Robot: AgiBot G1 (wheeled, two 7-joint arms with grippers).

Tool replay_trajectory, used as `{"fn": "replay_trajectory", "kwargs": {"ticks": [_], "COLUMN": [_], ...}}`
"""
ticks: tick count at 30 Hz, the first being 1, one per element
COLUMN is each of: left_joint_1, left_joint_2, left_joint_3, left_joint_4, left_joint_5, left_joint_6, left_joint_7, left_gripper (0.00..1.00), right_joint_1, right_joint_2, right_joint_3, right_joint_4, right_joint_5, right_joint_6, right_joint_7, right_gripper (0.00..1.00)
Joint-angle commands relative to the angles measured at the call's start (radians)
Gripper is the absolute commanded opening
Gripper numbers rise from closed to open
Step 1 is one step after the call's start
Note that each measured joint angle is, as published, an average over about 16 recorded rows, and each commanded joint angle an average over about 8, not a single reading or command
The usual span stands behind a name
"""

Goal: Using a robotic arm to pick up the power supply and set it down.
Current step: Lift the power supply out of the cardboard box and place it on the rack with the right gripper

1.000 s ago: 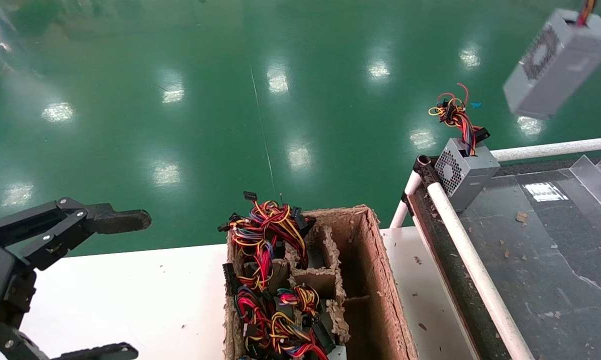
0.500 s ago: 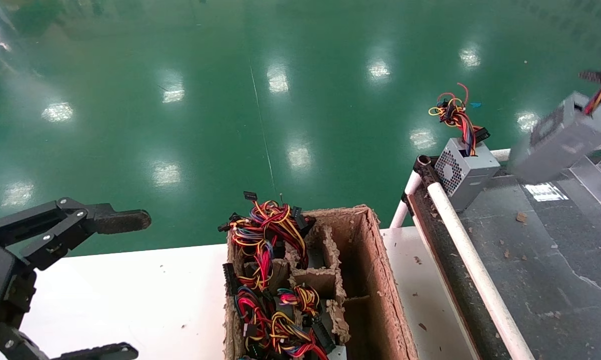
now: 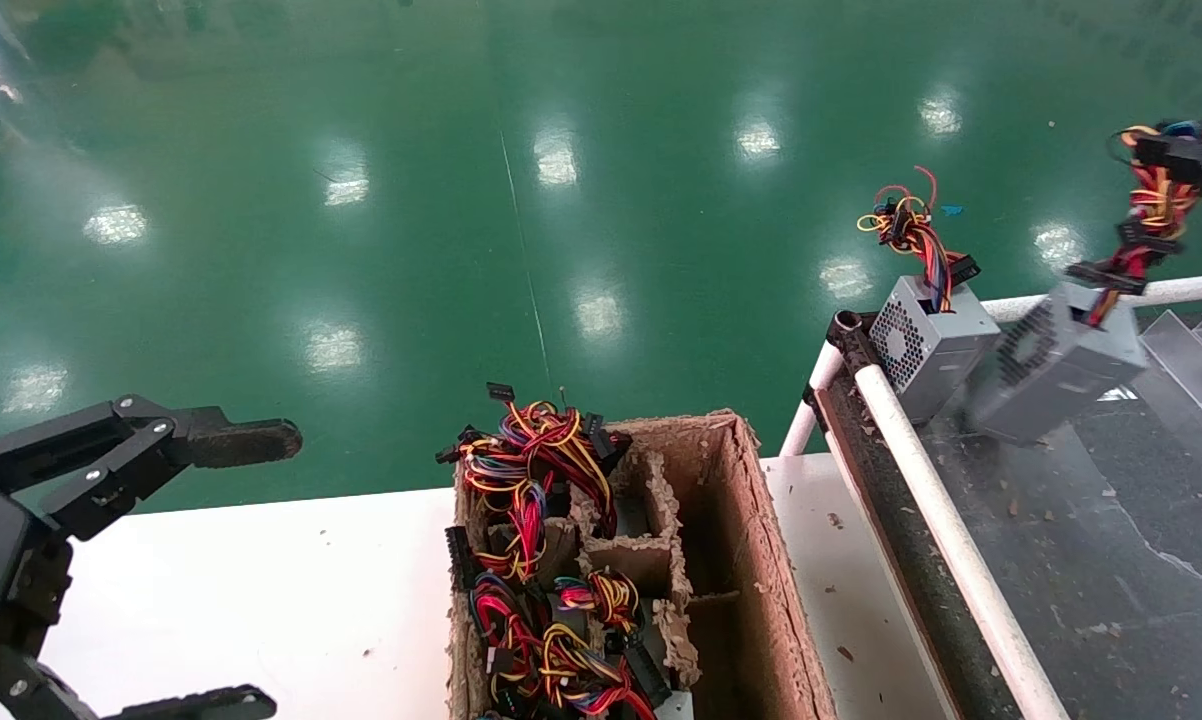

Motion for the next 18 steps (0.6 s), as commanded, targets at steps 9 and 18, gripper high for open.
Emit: {"fn": "replay_trajectory", "kwargs": {"ticks": [9, 18], "left_joint_1": [0.0, -0.001], "left_joint_2": [0.0, -0.001], "left_joint_3": [0.001, 0.002], "left_joint_4": [0.0, 0.0], "left_joint_5": [-0.001, -0.001], "left_joint_6": [0.0, -0.001], "left_joint_7": [0.001, 0.001], "left_gripper": [1.0, 1.0], "right_joint_1": [-0.03, -0.034], "right_joint_2": [-0.088, -0.132], "right_joint_3": [-0.019, -0.038], "right_joint_4": [0.064, 0.093], "right_joint_5": [-0.024, -0.052], "right_joint_6": [0.089, 0.132], "right_joint_7": [0.031, 0.059], "right_gripper": [0.0, 0.36]}}
